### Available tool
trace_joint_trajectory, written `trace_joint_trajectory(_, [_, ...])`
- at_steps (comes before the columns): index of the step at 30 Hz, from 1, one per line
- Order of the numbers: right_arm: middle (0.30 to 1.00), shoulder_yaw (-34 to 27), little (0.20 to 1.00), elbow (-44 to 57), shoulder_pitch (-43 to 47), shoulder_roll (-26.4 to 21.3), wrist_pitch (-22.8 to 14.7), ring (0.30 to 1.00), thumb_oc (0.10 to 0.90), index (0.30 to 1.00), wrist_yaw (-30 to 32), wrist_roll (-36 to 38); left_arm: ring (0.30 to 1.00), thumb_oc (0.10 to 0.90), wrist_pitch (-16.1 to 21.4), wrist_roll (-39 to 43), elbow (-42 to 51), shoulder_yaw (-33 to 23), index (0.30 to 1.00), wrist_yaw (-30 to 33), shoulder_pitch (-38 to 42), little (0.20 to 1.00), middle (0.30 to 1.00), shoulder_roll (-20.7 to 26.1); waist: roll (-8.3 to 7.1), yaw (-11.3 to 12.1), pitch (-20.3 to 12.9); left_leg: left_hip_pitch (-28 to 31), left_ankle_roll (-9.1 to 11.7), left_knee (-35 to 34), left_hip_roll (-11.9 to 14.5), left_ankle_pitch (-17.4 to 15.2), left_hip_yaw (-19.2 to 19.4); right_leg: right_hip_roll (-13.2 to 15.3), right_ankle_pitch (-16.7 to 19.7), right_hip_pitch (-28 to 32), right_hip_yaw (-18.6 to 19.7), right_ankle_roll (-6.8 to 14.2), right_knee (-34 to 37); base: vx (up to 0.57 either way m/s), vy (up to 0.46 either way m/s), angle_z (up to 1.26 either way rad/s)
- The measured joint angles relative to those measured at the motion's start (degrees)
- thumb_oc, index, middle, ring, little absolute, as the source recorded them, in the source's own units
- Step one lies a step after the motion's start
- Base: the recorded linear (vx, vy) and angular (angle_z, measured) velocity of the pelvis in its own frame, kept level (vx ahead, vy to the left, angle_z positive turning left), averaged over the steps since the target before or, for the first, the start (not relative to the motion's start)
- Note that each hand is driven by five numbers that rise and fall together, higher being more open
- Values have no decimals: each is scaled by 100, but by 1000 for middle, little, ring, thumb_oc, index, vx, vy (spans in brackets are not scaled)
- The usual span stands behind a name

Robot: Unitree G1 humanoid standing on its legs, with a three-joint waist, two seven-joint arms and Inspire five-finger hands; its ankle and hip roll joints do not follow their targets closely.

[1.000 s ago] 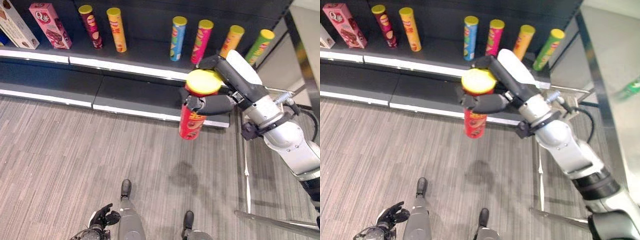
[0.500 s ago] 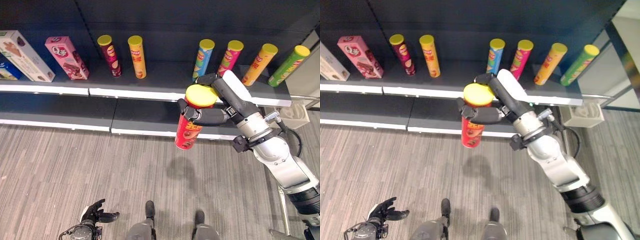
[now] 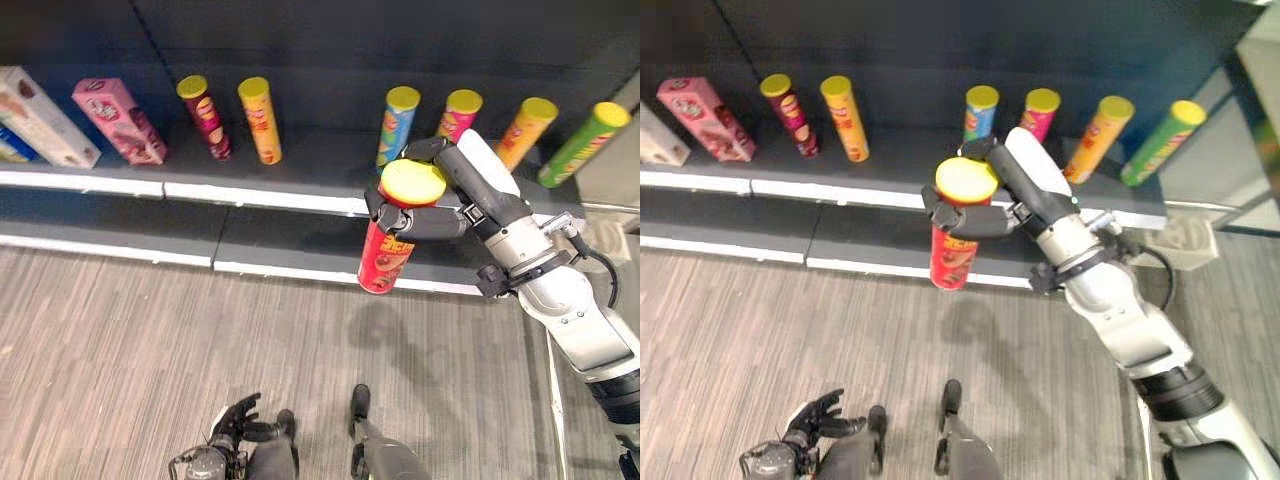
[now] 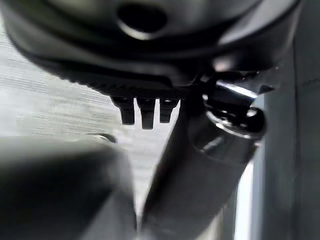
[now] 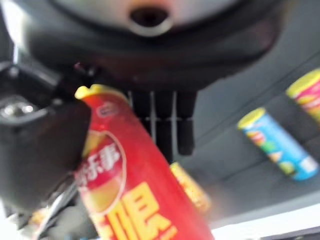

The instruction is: Put the goods on the table back onto the shelves and tidy them up.

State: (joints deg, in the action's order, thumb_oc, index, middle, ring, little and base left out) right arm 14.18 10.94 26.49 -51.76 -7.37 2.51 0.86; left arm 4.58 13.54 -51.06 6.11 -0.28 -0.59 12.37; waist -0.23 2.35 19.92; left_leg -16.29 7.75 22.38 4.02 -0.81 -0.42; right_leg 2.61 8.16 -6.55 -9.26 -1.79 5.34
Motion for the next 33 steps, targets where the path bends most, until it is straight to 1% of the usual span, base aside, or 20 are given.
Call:
trace_joint_trajectory(2, [300,15,300,-20,22,49,-11,300,400,300,-2,12,900,800,5,63,-9,-2,900,-1,-3,900,900,62,17,4,18,-17,-22,-642,199,19,-51,-39,-79,-3,23,73,4,219,242,-11])
trace_joint_trajectory(3, [300,97,300,-120,105,165,-22,300,400,300,12,58,900,800,11,111,-4,9,900,-4,-32,900,900,149,-15,13,49,146,48,-1651,458,93,-145,-84,-126,-9,75,143,1,171,192,-29])
trace_joint_trajectory(4, [300,119,300,-171,135,139,-33,300,400,300,10,65,900,800,5,115,-39,32,900,-9,8,900,900,155,12,9,120,280,245,-2401,716,227,-196,-153,-129,-1,192,114,-2,174,206,-37])
trace_joint_trajectory(6, [300,123,300,-261,120,130,-28,300,400,300,13,63,900,800,8,161,-50,70,900,-21,24,900,900,121,95,-3,177,284,342,-2754,850,334,-308,-170,-106,48,363,167,0,228,411,-40])
trace_joint_trajectory(8, [300,116,300,-339,115,131,-8,300,400,300,13,62,900,800,13,179,-71,52,900,-20,-4,900,900,121,160,53,175,370,280,-2798,807,453,-339,-127,-147,67,511,275,1,122,395,-53])
trace_joint_trajectory(9, [300,26,300,-301,45,118,-7,300,400,300,16,34,900,800,18,180,-141,52,900,-26,-5,900,900,80,256,19,177,450,232,-2772,673,487,-210,-79,-135,79,498,396,-2,91,299,-29])
trace_joint_trajectory(10, [300,-61,300,-294,-5,105,-24,300,400,300,21,27,900,800,15,166,-118,52,900,-16,-15,900,900,19,364,-25,161,485,147,-2767,641,483,-115,-59,-149,91,446,375,-3,119,529,-48])
trace_joint_trajectory(11, [300,-221,300,-288,-33,238,29,300,400,300,137,-86,900,800,8,93,-82,60,900,-22,-42,900,900,-25,472,-5,163,498,-204,-2758,347,1015,-64,210,-155,15,583,526,-3,98,472,-48])
trace_joint_trajectory(12, [300,-281,300,-288,-33,356,38,300,400,300,195,-180,900,800,9,74,-48,69,900,-20,-38,900,900,-23,462,-4,168,492,-356,-2755,149,1087,90,412,-121,-29,612,575,-5,75,425,-51])
trace_joint_trajectory(14, [300,-322,300,-289,-16,857,103,300,400,300,467,-503,900,800,24,-41,-1,67,900,24,9,900,900,85,493,28,177,528,-711,-2748,-458,1011,398,1008,-57,-103,633,668,-15,59,278,-26])
trace_joint_trajectory(17, [300,-76,300,-289,112,1028,146,300,400,300,638,-799,900,800,14,-28,-25,31,900,208,155,900,900,334,475,299,192,535,-799,-2745,-591,951,627,1172,118,-297,627,724,-153,6,117,-31])
trace_joint_trajectory(18, [300,3,300,-305,137,1020,148,300,400,300,653,-925,900,800,16,-19,-3,22,900,269,211,900,900,487,455,364,204,548,-802,-2746,-601,948,625,1166,264,-305,572,875,-206,-20,58,-2])
trace_joint_trajectory(20, [300,149,300,-371,292,1024,168,300,400,300,677,-991,900,800,19,-13,18,22,900,347,268,900,900,732,336,393,277,606,-802,-2745,-573,948,611,1139,171,-481,556,1053,-615,-27,21,3])
trace_joint_trajectory(21, [300,146,300,-377,360,1013,172,300,400,300,741,-1080,900,800,21,-6,48,36,900,351,293,900,900,822,236,392,333,628,-805,-2745,-558,946,577,1128,9,-526,646,1212,-605,16,-18,-7])
trace_joint_trajectory(22, [300,147,300,-390,472,1009,172,300,400,300,780,-1105,900,800,22,-5,44,47,900,352,328,900,900,834,193,394,382,624,-856,-2746,-531,911,571,1063,-41,-560,662,1255,-427,25,-43,-9])
trace_joint_trajectory(23, [300,126,300,-395,619,1010,167,300,400,300,848,-1130,900,800,15,-7,43,68,900,358,393,900,900,847,192,387,467,605,-921,-2745,-499,865,541,932,-33,-594,742,1279,-94,74,-109,86])
trace_joint_trajectory(24, [300,-153,300,-409,633,1008,246,300,400,300,1189,-1189,900,800,24,-6,431,445,900,348,538,900,900,730,212,130,660,462,-879,-2680,-678,859,79,735,37,-514,1072,1051,47,46,-90,91])
trace_joint_trajectory(25, [300,-151,300,-421,648,1064,323,300,400,300,1248,-1244,900,800,73,-5,602,509,900,321,501,900,900,533,284,208,716,440,-825,-2656,-611,851,81,674,51,-524,1096,1026,19,57,-124,93])
trace_joint_trajectory(28, [300,-107,300,-505,741,1407,336,300,400,300,1543,-1818,900,800,127,-1,618,565,900,336,482,900,900,212,327,317,740,227,-669,-2605,-413,860,26,502,83,-686,999,888,20,33,-106,3])
trace_joint_trajectory(33, [300,-153,300,-1261,1400,1387,615,300,400,300,2191,-2630,900,800,134,219,592,646,900,489,459,900,900,215,421,435,791,40,-567,-2575,-316,919,-221,402,80,-745,772,799,20,15,-78,21])
